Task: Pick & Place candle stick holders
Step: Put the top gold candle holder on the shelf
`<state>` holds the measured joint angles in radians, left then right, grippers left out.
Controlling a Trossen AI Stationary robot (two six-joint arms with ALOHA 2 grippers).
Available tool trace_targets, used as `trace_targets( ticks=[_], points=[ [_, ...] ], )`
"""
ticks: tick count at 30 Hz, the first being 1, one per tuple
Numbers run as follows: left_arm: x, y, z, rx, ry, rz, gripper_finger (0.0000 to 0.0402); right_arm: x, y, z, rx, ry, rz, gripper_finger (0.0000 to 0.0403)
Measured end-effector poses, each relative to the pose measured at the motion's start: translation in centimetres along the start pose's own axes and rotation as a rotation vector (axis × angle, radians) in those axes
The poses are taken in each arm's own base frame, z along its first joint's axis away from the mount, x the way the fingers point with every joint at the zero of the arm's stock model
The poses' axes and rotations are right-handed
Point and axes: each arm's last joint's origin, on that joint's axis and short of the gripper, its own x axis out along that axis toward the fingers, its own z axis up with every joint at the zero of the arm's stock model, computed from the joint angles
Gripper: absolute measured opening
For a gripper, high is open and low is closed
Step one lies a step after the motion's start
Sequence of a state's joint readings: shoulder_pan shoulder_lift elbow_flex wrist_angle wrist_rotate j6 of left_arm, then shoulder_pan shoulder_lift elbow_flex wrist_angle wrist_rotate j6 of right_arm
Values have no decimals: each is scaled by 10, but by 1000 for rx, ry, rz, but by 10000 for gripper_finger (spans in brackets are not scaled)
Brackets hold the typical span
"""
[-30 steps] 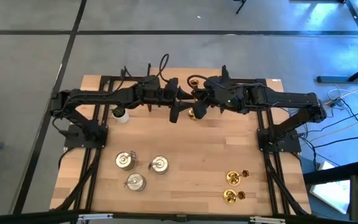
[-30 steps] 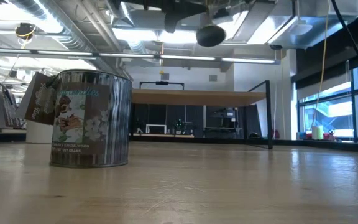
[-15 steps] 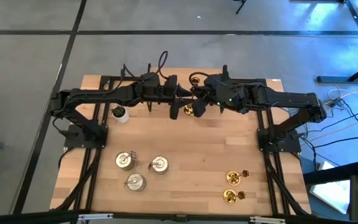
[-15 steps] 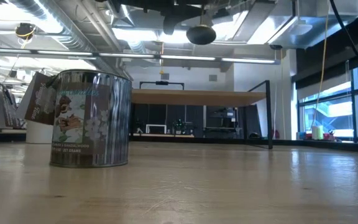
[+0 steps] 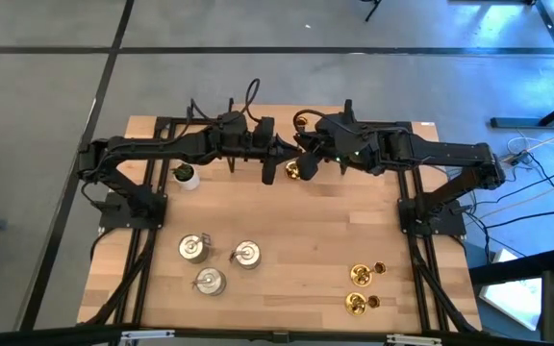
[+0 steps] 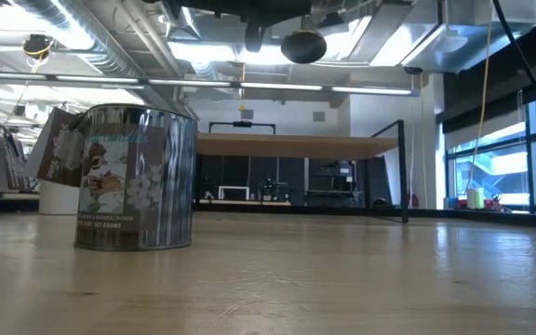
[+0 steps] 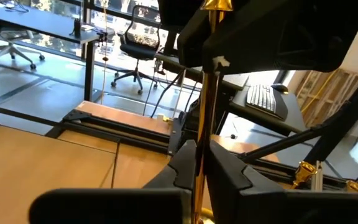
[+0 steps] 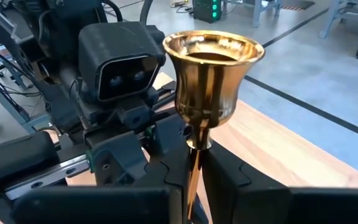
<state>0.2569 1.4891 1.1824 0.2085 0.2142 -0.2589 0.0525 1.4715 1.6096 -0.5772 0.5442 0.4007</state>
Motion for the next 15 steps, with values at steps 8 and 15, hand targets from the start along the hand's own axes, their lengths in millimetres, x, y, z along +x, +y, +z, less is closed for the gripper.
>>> trace_targets(
  ticks=[8,15],
  points=[
    [-3,7,2,-40,-5,27,12,-2,3,-1,-2,2,22,72],
    [-15,30,11,-61,-26,145,12,-3,7,-2,51,26,78,163]
  ],
)
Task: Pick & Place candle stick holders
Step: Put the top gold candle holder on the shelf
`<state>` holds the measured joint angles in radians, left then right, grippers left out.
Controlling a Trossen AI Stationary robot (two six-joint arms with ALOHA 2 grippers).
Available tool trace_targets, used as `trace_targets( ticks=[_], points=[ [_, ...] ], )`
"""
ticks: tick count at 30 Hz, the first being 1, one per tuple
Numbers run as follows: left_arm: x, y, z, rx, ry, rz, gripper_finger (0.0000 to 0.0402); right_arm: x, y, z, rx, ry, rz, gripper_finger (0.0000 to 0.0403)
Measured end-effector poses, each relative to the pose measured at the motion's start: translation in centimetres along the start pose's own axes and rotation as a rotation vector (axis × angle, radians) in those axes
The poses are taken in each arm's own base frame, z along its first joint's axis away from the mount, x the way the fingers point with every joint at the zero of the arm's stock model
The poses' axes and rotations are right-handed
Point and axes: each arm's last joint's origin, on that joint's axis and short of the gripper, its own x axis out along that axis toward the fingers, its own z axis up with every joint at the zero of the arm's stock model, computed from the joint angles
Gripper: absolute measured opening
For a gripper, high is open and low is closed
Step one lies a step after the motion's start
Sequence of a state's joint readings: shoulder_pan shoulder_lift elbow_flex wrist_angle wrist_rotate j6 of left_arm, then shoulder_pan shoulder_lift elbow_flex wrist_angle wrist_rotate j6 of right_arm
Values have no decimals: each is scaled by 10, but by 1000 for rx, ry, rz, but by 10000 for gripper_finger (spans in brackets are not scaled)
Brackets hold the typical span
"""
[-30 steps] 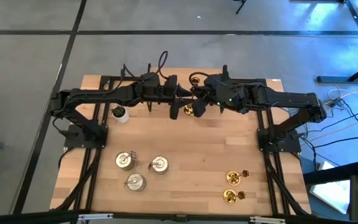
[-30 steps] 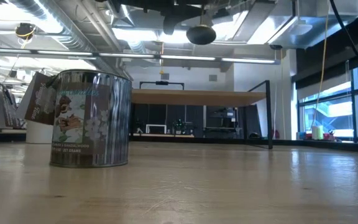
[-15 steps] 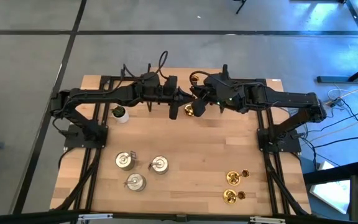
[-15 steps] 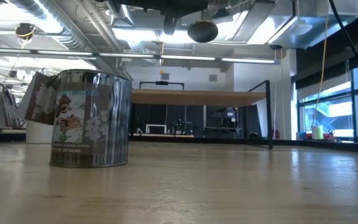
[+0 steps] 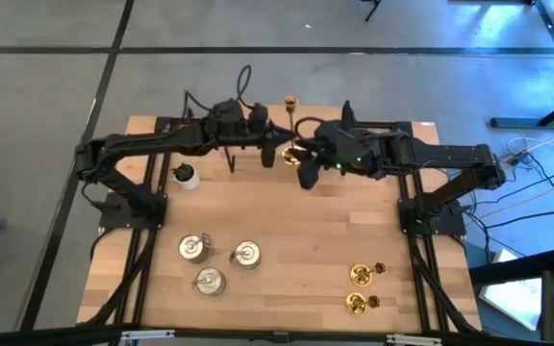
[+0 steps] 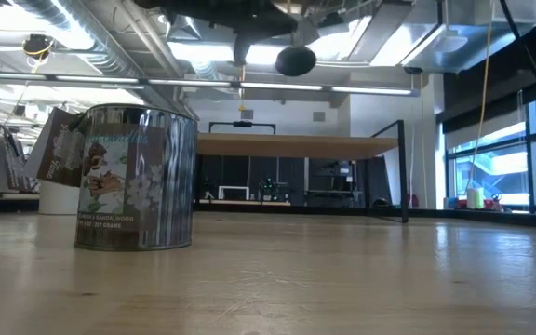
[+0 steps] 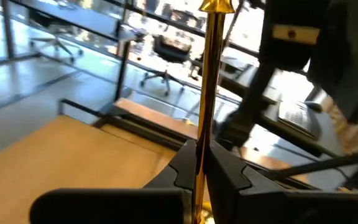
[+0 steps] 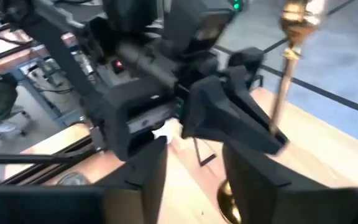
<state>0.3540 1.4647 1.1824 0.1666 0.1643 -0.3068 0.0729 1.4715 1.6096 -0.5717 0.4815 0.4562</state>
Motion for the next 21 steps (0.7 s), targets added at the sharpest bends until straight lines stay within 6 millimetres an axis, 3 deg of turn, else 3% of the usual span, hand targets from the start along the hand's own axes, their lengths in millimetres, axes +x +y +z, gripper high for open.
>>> trace_targets(
  ticks=[5,11,21],
  points=[
    [-15,28,9,52,2,186,12,-3,5,-3,-10,7,15,202],
    [-28,60,16,91,18,355,12,-7,11,-9,-35,35,29,205],
    [-35,82,20,190,-50,572,12,-15,16,-19,-99,51,-63,204]
  ],
)
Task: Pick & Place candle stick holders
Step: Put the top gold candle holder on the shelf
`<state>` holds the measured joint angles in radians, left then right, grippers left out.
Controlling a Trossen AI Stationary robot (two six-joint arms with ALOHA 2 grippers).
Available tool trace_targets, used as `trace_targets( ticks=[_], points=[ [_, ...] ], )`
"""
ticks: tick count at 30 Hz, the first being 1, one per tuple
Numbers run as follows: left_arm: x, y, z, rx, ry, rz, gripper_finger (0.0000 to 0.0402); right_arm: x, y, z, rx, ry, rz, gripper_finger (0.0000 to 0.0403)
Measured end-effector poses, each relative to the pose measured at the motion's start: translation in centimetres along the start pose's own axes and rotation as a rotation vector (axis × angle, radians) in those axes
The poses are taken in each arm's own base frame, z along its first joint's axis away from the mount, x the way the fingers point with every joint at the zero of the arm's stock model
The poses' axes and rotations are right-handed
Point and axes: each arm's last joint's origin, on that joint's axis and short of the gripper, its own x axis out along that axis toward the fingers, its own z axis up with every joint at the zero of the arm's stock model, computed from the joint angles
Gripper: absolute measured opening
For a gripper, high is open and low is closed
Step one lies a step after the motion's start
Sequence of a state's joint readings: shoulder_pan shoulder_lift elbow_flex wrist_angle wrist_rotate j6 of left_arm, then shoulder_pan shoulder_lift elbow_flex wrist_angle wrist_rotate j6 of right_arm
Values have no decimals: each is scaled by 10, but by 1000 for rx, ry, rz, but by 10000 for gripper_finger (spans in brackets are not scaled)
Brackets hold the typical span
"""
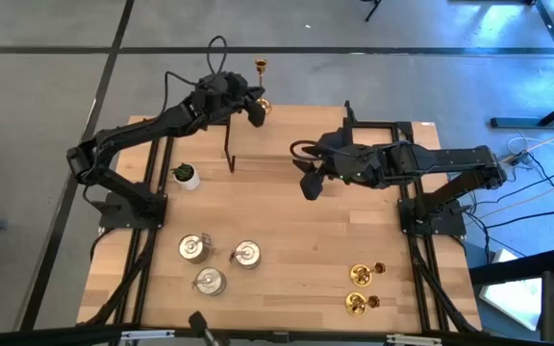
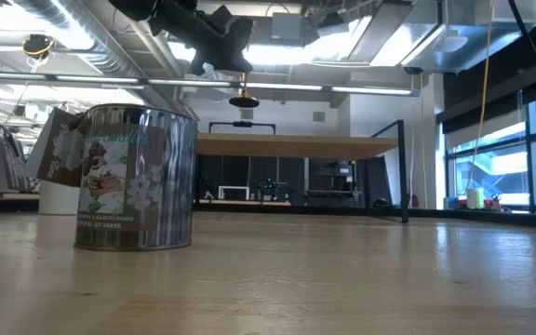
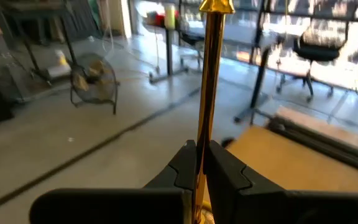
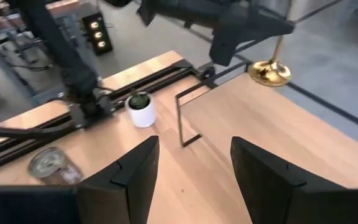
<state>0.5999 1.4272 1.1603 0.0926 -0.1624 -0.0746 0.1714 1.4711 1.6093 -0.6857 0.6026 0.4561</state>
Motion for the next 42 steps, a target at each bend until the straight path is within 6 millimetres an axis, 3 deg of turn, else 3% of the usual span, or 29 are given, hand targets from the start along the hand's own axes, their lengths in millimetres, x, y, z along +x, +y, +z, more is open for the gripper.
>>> trace_targets(
  ticks=[6,10,15,27,42],
  points=[
    [-14,2,-41,-48,-53,103,12,-7,-3,3,6,-21,-10,204],
    [-25,8,-48,-72,-156,131,12,-13,-6,5,12,-26,-11,204],
    [-18,16,-64,-90,-86,109,12,-11,-7,5,-8,-24,-19,204],
    [-2,19,-73,6,-50,77,12,-8,-10,6,-18,-28,-30,204],
    [6,41,-81,-37,-17,109,14,-9,-10,8,-9,-39,-24,204]
  ],
)
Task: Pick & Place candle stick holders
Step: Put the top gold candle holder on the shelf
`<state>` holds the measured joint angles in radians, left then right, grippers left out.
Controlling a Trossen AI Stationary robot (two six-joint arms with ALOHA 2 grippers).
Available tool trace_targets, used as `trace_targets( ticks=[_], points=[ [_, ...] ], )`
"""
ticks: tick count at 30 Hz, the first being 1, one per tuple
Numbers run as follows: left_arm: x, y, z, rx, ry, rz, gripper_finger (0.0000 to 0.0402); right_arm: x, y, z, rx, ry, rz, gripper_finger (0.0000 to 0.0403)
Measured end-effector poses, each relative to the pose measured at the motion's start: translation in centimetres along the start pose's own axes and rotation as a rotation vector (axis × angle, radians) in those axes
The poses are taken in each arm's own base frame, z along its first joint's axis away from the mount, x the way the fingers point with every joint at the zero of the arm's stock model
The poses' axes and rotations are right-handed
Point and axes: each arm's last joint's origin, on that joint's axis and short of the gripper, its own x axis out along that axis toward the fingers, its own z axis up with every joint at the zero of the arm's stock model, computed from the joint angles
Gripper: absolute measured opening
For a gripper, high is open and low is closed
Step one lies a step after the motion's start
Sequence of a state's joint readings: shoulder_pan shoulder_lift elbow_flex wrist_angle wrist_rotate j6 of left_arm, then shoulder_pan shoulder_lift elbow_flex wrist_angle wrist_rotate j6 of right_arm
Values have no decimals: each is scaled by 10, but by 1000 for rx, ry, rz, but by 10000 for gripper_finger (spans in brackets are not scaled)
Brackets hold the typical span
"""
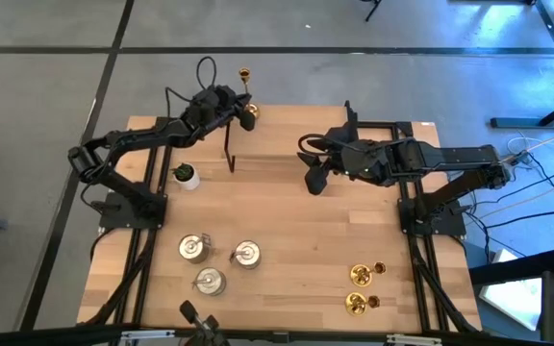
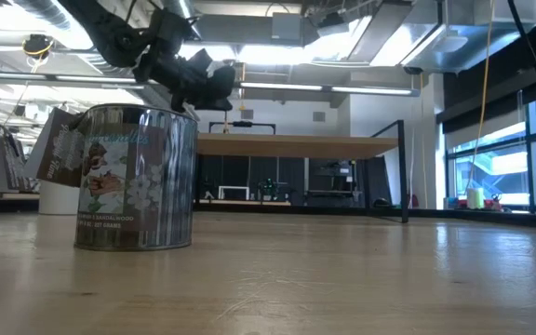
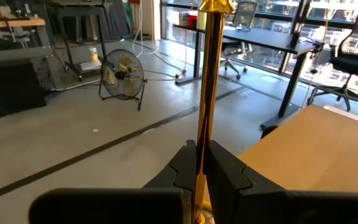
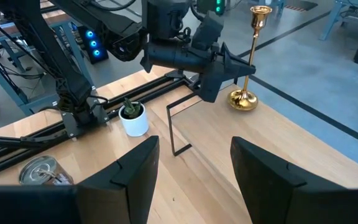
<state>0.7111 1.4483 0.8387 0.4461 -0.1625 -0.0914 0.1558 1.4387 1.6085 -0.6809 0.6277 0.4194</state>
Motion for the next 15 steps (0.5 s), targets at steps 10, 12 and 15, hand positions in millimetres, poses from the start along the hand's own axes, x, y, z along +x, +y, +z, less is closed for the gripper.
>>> trace_targets(
  ticks=[10,12,15],
  points=[
    [0,0,-2,10,20,-3,16,0,0,0,0,0,0,204],
    [0,0,-4,14,40,1,16,0,0,0,0,0,0,204],
    [0,0,-5,16,50,3,17,0,0,0,-1,0,0,204]
  ],
)
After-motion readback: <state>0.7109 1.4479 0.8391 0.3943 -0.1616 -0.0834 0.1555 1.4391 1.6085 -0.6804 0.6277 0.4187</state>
